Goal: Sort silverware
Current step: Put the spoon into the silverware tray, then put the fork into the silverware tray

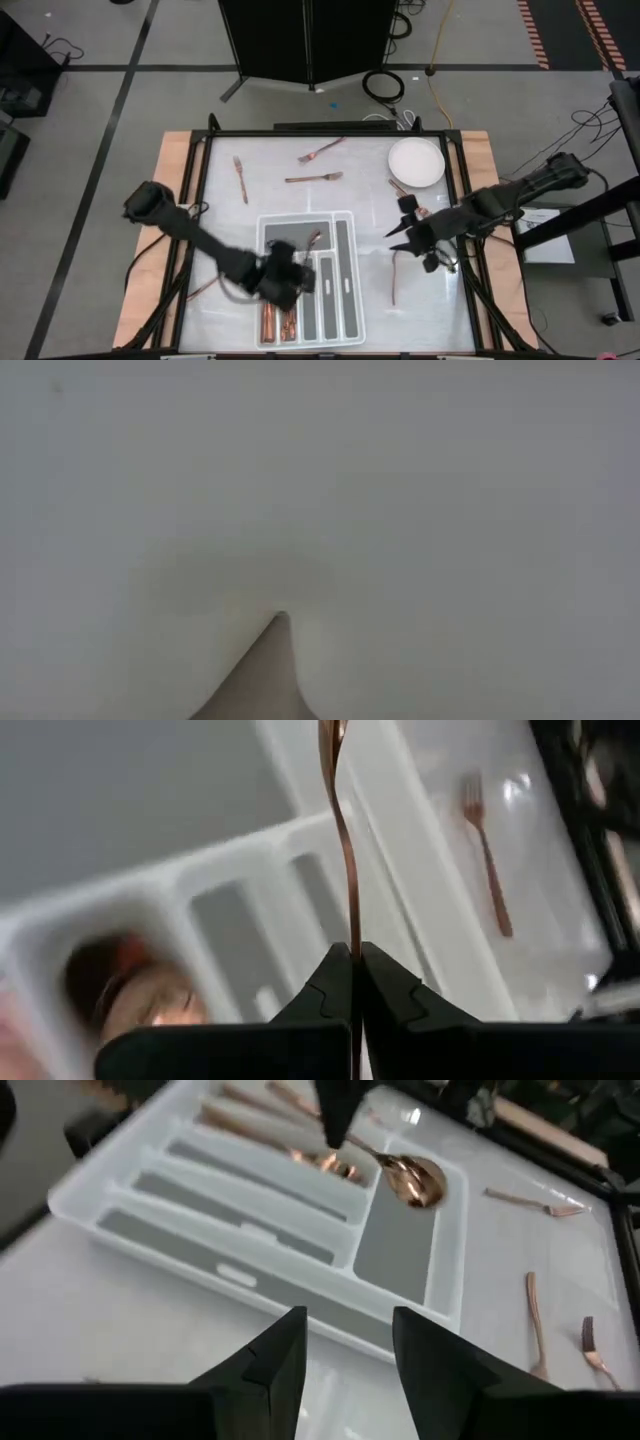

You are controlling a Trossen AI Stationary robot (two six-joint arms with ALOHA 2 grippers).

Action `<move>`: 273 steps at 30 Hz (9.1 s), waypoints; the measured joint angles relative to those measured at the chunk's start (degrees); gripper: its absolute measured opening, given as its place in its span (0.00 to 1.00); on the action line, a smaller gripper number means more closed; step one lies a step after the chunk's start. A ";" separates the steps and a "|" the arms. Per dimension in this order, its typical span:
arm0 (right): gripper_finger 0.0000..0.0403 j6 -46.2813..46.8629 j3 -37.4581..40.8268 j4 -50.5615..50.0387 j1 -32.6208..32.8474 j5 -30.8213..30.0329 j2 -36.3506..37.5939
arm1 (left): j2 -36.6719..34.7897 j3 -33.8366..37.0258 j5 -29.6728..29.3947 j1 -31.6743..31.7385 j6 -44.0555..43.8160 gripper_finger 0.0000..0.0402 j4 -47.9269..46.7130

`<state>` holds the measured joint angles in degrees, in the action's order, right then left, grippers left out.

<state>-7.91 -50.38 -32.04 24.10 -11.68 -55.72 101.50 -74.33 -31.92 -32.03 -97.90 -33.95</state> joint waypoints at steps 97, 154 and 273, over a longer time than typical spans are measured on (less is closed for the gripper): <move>0.35 -7.74 9.54 -5.88 -0.23 17.84 9.10 | -11.75 -0.04 -26.04 -8.18 18.38 0.45 -28.53; 0.35 -6.73 4.95 64.04 -13.18 2.55 -25.58 | -50.60 50.81 -2.79 2.64 84.09 0.45 49.97; 0.35 8.77 5.04 43.29 -13.99 1.25 -25.03 | -25.86 39.76 36.14 -12.00 21.56 0.45 -10.92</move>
<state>0.86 -45.34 11.25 10.11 -10.44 -80.75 75.64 -34.57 4.21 -44.03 -76.34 -44.87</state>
